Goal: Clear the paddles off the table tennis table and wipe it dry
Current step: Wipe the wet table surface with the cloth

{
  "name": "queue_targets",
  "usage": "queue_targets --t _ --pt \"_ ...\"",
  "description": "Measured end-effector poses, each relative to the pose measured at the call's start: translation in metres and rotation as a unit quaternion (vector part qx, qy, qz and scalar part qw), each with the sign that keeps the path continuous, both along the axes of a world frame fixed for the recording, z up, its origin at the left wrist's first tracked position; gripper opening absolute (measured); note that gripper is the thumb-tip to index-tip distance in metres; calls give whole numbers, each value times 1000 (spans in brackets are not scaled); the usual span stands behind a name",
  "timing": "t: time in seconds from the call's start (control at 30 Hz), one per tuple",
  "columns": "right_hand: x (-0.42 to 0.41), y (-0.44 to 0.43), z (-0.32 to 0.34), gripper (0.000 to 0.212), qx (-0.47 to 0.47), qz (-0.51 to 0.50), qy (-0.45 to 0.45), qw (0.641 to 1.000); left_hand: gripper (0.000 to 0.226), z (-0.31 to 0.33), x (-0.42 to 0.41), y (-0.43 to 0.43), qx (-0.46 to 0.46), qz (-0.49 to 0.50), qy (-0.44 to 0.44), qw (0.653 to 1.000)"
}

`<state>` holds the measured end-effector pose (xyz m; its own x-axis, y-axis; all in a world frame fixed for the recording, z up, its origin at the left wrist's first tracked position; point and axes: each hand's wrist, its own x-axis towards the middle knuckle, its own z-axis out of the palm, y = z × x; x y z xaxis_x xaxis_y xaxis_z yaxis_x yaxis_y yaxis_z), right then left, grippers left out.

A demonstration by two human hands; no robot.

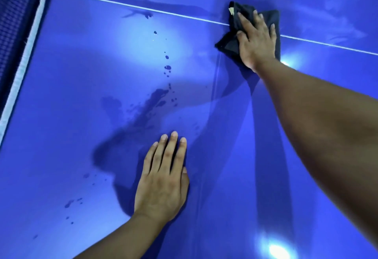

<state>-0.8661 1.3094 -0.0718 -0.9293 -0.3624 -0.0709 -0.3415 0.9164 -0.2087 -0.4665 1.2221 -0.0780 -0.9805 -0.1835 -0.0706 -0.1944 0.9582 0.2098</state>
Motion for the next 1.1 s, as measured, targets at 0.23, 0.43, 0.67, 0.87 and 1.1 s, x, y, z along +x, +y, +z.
queue_targets --t 0.23,0.43,0.67,0.87,1.1 --pt "114 -5 -1 53 -22 133 6 991 57 2 1 -2 -2 8 17 1000" --pt "255 26 -3 54 -21 176 13 984 46 11 7 -2 109 31 110 987" --pt "421 79 -3 55 -35 198 16 979 40 25 85 -12 107 77 113 985" --pt "552 115 -7 56 -53 236 20 970 52 15 222 -1 67 92 59 992" --pt "650 135 -13 55 -49 259 11 965 51 15 288 3 66 75 48 994"
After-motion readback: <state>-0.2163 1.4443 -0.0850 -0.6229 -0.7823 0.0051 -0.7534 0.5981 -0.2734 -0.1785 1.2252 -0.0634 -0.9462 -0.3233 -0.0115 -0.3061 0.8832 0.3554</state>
